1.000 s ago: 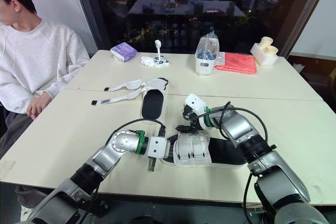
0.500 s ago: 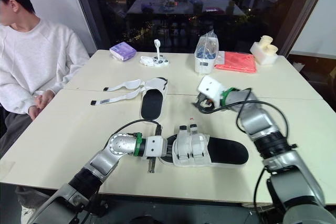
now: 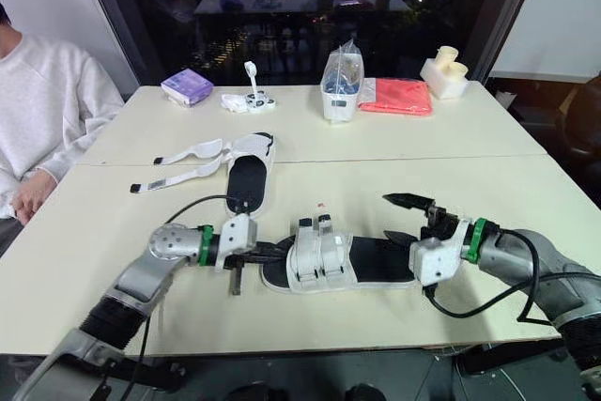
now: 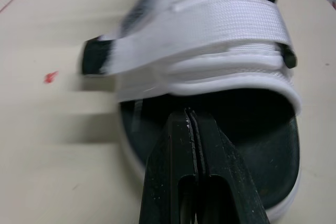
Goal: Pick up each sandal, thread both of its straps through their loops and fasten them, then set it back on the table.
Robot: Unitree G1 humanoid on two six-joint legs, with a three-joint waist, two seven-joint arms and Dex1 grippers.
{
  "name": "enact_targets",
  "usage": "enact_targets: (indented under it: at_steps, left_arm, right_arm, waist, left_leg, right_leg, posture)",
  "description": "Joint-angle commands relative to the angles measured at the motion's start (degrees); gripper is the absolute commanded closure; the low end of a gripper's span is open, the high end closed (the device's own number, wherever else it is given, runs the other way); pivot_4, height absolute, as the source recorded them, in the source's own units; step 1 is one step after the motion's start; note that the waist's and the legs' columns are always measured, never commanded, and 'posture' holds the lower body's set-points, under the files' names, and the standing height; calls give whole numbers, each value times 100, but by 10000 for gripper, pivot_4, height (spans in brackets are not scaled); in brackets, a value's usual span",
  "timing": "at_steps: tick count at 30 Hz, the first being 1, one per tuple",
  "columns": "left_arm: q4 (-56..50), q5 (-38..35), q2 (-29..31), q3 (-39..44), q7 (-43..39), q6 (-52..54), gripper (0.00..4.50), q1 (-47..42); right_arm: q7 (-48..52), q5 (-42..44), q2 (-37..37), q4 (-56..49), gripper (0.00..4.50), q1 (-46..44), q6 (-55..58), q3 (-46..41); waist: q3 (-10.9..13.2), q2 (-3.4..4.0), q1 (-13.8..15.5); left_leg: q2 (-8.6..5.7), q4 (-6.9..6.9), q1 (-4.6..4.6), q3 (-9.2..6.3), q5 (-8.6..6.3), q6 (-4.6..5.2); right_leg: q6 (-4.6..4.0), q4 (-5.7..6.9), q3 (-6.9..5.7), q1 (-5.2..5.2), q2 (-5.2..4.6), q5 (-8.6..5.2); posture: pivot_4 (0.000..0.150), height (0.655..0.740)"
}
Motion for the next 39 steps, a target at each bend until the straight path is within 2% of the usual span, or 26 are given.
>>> enact_targets:
  at_steps: [1,7,16,19,20,23,25,28,32,36,39]
  left_arm:
    - [-352,-343,144,360,-9,387,45000,-109]
    - [-331,-470,202,686,217,748,45000,-217]
    - [-263,-441,276,950,458,821,45000,-271]
    - [-262,-402,333,1014,560,783,45000,-246]
    - [-250,-403,351,1046,592,774,45000,-249]
    - [-157,-392,370,1160,718,758,45000,-331]
    - [-47,-368,357,1227,835,720,45000,-422]
    - [176,-307,316,1312,1049,645,45000,-611]
    - [487,-26,281,1282,1433,409,45000,-849]
    - [1013,537,250,1114,1890,-156,45000,-1218]
    - [1322,682,150,1098,2049,-354,45000,-1438]
  right_arm:
    - [-628,-615,162,276,5016,-304,-929,20]
    - [-1425,-1738,873,613,5016,-999,-1564,429]
    - [-2314,-2849,1663,733,5016,-1940,-2011,1107]
    - [-2525,-3112,1752,798,13857,-2126,-2112,1335]
    - [-2640,-3208,1761,810,18248,-2175,-2126,1375]
    - [-2981,-3556,1729,941,35300,-2350,-2062,1542]
    - [-3211,-3720,1698,1059,44529,-2471,-1990,1641]
    - [-3472,-3824,1654,1364,44529,-2733,-1646,1698]
    - [-3397,-3508,1680,2220,44529,-3160,-717,1598]
    - [-3001,-3154,1832,3607,44529,-3941,1258,1384]
    - [-2840,-2916,2051,4555,44529,-4424,2501,1413]
  waist:
    - [3,-3,-6]
    - [8,-7,-17]
    - [8,-7,-19]
    - [9,-7,-15]
    - [9,-7,-19]
    - [9,-7,-29]
    - [9,-11,-43]
    - [9,-15,-48]
    - [9,-15,-50]
    - [11,-13,-43]
    - [11,-12,-27]
  left_leg:
    - [0,0,0,1,2,-2]
    - [1,-2,1,1,10,-15]
    - [0,-3,1,0,13,-20]
    - [0,-4,1,-1,14,-21]
    - [0,-5,1,-1,14,-21]
    - [0,-7,1,-1,14,-22]
    - [0,-7,2,-1,16,-24]
    - [3,-7,11,-1,24,-29]
    - [3,-7,14,3,30,-27]
    - [4,-8,14,5,33,-25]
    - [4,-13,10,6,34,-23]
  right_leg:
    - [1,0,2,0,1,-1]
    - [-1,-1,4,3,4,-5]
    - [-6,1,5,4,7,-8]
    - [-9,3,5,4,9,-9]
    - [-9,3,5,3,9,-10]
    - [-10,4,5,2,10,-11]
    - [-11,6,5,3,10,-11]
    - [-12,8,7,9,15,-10]
    - [-15,11,10,12,14,-8]
    - [-16,14,11,11,15,-7]
    - [-16,14,8,9,15,-7]
  posture:
    - [1500,7400]
    - [1500,7400]
    - [1500,7400]
    - [1500,7400]
    - [1500,7400]
    - [1500,7400]
    - [1500,7400]
    - [1500,7400]
    - [1500,7400]
    - [1500,7400]
    - [1500,7400]
